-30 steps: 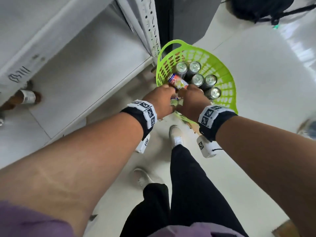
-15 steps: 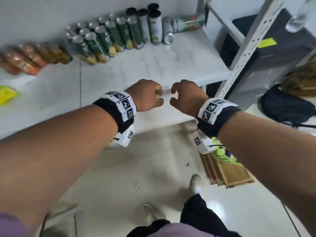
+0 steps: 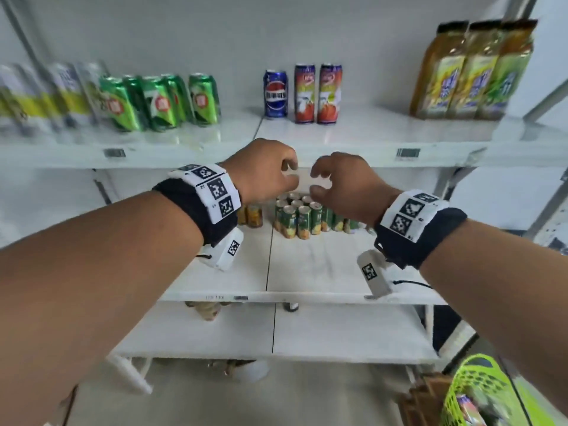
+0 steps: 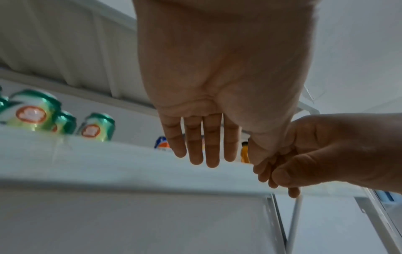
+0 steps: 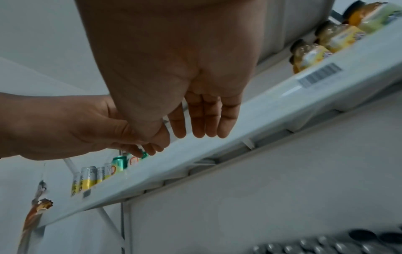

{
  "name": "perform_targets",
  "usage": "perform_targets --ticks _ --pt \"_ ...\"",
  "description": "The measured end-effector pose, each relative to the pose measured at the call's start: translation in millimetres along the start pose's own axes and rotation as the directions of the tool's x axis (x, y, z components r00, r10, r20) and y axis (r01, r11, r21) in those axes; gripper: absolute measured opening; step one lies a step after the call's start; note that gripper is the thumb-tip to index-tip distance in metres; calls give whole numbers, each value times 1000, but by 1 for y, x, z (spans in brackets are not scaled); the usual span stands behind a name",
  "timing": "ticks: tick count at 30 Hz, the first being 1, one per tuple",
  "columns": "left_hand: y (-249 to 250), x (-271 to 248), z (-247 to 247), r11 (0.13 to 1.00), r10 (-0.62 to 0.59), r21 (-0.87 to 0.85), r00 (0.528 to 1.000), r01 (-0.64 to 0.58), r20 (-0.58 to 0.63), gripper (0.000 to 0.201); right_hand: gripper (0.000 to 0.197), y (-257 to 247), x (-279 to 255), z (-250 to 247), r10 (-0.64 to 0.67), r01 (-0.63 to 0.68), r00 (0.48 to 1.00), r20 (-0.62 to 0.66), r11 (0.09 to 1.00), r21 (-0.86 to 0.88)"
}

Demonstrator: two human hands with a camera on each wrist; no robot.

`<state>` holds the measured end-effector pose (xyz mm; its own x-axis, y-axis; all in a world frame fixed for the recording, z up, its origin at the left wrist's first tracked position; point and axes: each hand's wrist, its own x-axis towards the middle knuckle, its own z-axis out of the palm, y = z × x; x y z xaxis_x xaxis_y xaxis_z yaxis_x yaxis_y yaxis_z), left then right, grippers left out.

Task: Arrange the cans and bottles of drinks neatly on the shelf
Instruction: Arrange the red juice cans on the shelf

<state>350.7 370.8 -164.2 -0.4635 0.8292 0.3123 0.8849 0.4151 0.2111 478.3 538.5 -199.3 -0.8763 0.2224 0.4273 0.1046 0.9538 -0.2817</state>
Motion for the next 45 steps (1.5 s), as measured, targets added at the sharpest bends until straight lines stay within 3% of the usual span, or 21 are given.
perform_targets --ticks 2,7,16,23,27,30,32,34,45 --pt "-10 2 -39 998 16 60 998 -13 -55 34 33 -26 28 -19 -42 40 998 -47 998 -42" --pt "-21 27 -77 995 51 90 992 -40 -117 32 29 -34 76 -54 -111 101 986 -124 991 -84" --pt "-23 134 -118 982 93 180 971 -53 -222 30 31 7 187 -108 -175 134 961 -212 972 -194" --pt "-31 234 -109 982 20 190 983 15 -181 43 44 72 264 -117 -89 61 991 -105 969 -240" --pt "-38 276 -94 977 -61 196 994 79 -95 53 56 98 291 -110 -34 52 996 82 972 -228" --pt "-43 292 -84 965 -115 236 993 111 4 60 48 105 299 -101 -18 72 969 247 975 -212" --pt "-43 294 -78 962 -122 249 992 110 30 47 40 107 298 -97 -45 93 966 253 979 -183" --pt "-40 290 -74 967 -102 236 995 96 10 34 40 105 292 -96 -58 93 974 219 984 -155" --pt "20 203 -80 988 156 36 974 -152 -164 33 36 62 175 -145 -11 4 999 -37 982 -187"
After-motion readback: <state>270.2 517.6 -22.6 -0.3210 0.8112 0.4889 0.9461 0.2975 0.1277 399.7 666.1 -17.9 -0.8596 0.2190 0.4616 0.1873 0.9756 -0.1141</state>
